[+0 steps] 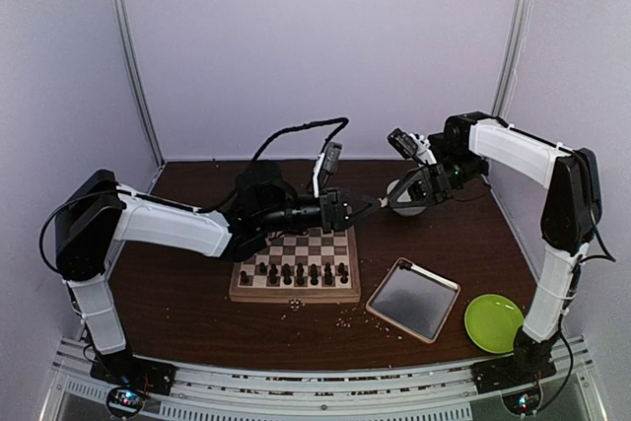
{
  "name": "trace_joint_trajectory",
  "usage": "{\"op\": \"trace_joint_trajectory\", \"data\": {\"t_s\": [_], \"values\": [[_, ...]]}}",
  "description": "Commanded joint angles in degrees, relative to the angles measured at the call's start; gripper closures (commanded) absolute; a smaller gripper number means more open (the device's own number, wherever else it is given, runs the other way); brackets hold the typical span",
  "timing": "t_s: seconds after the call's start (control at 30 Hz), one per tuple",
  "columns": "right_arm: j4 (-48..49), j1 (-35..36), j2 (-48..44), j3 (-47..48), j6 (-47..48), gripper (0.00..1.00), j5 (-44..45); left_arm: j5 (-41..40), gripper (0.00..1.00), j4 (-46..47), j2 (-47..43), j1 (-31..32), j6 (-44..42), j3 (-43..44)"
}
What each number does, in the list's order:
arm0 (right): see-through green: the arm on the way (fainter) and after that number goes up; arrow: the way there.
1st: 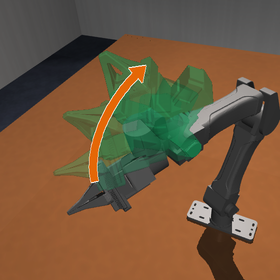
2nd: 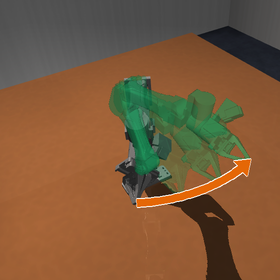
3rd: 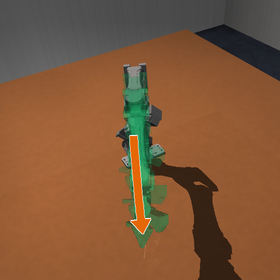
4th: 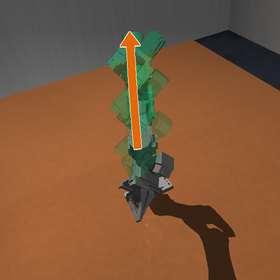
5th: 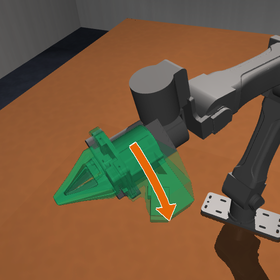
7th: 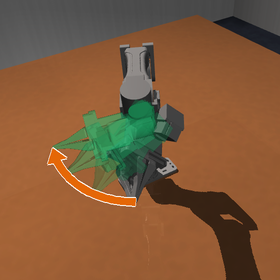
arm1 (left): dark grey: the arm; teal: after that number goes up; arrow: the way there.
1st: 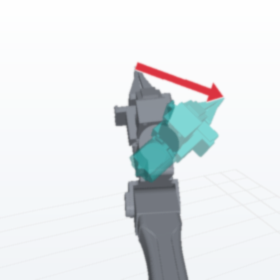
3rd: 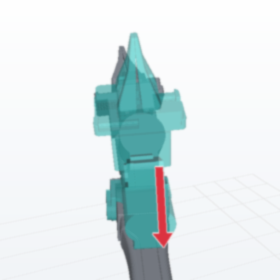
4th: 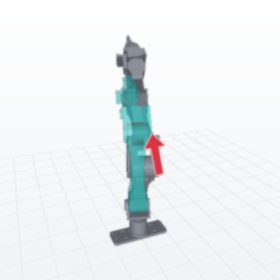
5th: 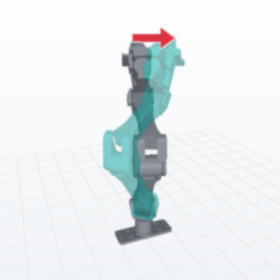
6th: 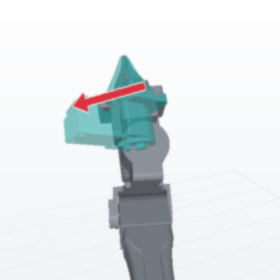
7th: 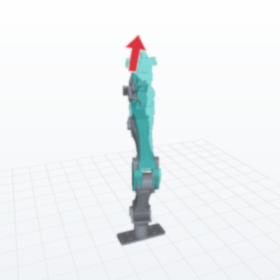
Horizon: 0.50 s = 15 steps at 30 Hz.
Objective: Set up the chess pieces on the board
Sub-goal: Pass from the right arm to the left
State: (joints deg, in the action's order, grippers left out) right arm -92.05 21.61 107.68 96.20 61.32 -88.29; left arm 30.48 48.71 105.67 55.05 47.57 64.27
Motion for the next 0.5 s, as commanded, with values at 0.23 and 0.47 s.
{"op": "trace_joint_trajectory", "data": {"t_s": [0.23, 0.47], "values": [[-0.8, -0.6, 0.0, 1.2, 0.8, 0.86, -2.0, 3.9, 0.85, 2.2, 2.0, -0.3, 0.4, 3.8], [-0.8, -0.7, 0.5, 1.3, 1.4, 0.82, -1.7, 5.3, 1.0, 3.5, 2.2, -0.5, 0.4, 4.2]]}}
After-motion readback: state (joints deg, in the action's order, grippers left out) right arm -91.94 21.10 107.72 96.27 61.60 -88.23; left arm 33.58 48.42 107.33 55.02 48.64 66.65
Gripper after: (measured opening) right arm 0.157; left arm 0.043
